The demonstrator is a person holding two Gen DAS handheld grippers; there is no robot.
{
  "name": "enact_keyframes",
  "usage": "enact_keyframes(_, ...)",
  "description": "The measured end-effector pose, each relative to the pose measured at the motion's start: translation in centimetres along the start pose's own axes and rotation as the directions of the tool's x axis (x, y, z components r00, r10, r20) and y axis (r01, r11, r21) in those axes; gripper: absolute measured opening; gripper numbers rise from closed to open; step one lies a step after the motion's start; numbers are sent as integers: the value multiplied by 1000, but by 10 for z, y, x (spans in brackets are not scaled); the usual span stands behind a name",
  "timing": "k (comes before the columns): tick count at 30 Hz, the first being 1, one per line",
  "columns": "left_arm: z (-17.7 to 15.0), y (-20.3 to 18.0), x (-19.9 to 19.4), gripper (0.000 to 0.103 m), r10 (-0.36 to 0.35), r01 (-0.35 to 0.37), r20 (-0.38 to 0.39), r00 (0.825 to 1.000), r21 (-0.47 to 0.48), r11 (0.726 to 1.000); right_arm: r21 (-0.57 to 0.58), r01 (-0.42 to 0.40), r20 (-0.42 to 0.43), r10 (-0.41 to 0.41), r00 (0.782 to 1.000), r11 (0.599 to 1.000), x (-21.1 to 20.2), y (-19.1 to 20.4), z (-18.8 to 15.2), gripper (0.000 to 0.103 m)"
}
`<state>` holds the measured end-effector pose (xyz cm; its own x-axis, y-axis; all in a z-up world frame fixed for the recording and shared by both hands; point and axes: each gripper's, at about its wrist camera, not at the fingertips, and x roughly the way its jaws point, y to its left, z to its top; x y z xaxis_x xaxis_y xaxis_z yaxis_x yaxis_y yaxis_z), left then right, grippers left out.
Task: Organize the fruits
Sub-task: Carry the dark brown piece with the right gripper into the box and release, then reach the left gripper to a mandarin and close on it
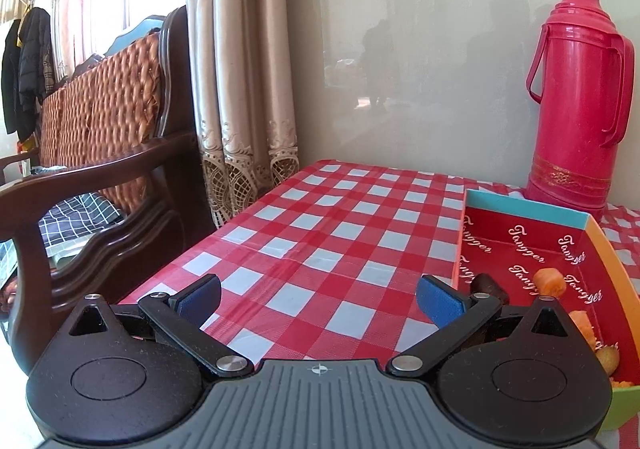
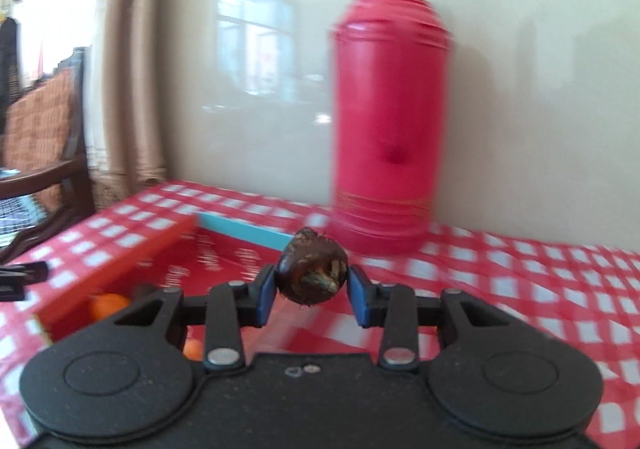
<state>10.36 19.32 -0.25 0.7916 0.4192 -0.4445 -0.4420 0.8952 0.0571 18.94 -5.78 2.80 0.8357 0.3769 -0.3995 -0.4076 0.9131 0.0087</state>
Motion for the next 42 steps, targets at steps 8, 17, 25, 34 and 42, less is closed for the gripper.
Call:
enact_keyframes(8,-1,6,-1,103,1,-1,-2,1000,9,1000,-18,-57,-38,56,998,998,20,35,-4,30)
enact_keyframes(17,-1,7,0,103,-1,1,-7,1000,10,1000,29,-15,77,13,997,999,3,27,-3,90)
enact_keyframes(25,1,-2,-5,103,-13,13,1,1000,15,1000,96,44,128,-56,990,994,-14,-9,0,91)
enact_keyframes(34,9,-33,-17,103,-69,69,30,997,-12,998,219,179,167,-218,962,959,-57,-77,-21,95)
enact_keyframes(42,20,-123,-37,103,-228,226,88,970,34,974,330,318,88,-364,927,889,-82,-149,-62,96)
